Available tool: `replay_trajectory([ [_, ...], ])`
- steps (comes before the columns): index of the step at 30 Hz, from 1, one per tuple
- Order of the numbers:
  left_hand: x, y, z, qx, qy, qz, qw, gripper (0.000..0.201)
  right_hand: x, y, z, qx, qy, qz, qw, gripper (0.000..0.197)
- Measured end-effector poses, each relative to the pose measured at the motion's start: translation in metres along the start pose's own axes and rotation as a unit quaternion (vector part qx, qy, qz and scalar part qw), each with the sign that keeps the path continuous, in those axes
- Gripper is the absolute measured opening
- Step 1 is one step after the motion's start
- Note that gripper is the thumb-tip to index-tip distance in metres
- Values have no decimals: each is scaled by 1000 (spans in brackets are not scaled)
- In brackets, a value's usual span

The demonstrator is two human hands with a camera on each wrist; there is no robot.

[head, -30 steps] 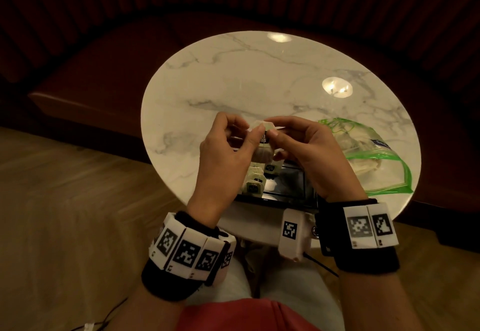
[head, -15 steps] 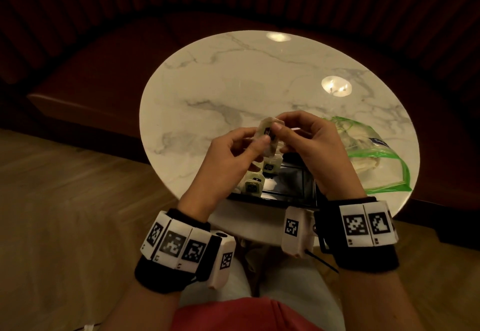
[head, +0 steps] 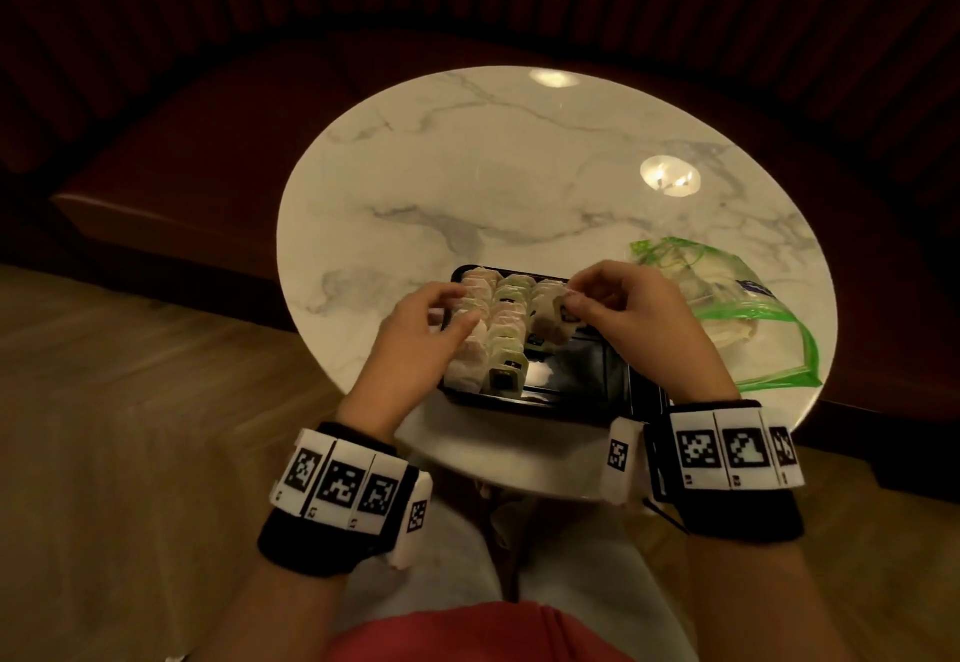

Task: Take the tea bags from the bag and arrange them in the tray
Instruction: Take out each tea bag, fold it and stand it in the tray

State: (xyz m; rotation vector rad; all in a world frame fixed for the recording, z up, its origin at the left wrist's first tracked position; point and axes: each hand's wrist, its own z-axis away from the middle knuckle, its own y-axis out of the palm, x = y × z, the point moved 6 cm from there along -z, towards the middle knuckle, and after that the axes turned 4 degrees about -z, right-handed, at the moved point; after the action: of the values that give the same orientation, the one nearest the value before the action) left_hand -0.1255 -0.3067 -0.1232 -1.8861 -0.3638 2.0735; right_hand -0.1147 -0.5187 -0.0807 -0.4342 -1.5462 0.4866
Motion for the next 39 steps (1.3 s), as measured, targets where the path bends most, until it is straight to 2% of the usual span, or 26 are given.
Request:
replay_trajectory([
  [3,17,0,0,9,-48,-66,997,38,-20,7,-4,31,42,65,997,4],
  [8,25,8,3,41,-59,-103,992,40,-35,19,-8,61,101,114,986,9],
  [12,30,9,3,44,-73,-88,993,40,-39,26,-12,41,124,94,987,9],
  [20,32,8,2,49,-77,-85,992,39,-39,22,-11,-5,111,71,991,9],
  [22,33,8,2,50,-81,-84,992,40,-35,19,-7,20,100,87,991,7],
  [24,33,8,2,50,-83,-80,992,40,-33,25,-3,93,103,128,982,12],
  [27,32,7,2,50,-82,-81,992,40,-34,43,3,215,119,193,950,22],
  [29,32,8,3,54,-81,-82,992,41,-35,52,4,259,122,229,930,28],
  [36,35,7,2,58,-86,-81,991,42,-38,54,-1,234,137,208,940,31],
  [39,34,9,2,57,-89,-102,989,46,-34,41,5,203,120,173,956,27],
])
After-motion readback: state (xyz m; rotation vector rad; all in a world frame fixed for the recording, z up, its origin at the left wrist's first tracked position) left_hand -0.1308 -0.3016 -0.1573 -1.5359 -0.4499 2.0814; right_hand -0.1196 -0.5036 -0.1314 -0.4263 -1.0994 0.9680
